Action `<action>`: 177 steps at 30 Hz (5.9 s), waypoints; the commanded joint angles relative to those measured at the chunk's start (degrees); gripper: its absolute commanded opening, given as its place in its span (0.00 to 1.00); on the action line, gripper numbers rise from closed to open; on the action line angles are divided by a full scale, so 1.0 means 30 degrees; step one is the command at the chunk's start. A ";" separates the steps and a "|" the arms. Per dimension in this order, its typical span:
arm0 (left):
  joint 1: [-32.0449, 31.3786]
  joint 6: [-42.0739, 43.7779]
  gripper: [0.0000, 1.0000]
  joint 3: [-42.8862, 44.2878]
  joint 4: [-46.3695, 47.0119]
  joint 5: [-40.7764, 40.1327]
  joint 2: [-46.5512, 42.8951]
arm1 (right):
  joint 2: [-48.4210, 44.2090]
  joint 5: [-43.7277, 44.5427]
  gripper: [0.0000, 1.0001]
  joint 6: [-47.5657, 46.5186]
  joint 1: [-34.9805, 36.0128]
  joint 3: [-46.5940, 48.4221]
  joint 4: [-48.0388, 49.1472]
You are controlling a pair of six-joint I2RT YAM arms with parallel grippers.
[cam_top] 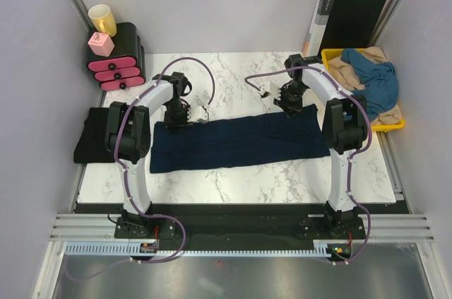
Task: Fold and stack the t-shirts
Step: Fold the other side of the tshirt into a rectangle
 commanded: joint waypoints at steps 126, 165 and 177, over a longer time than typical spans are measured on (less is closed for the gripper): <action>-0.0137 0.1679 0.33 -0.1582 0.0998 0.0825 -0.0939 | -0.6882 0.1684 0.36 0.3728 0.5913 -0.7036 0.1478; 0.0127 0.0712 0.32 -0.0762 0.0529 -0.0464 -0.1700 | -1.4056 0.4736 0.49 0.2120 0.4295 -1.9747 1.3964; 0.0156 0.0683 0.32 -0.0557 0.0559 -0.0494 -0.1408 | -1.4730 0.4062 0.00 0.2031 0.4704 -1.9836 1.1946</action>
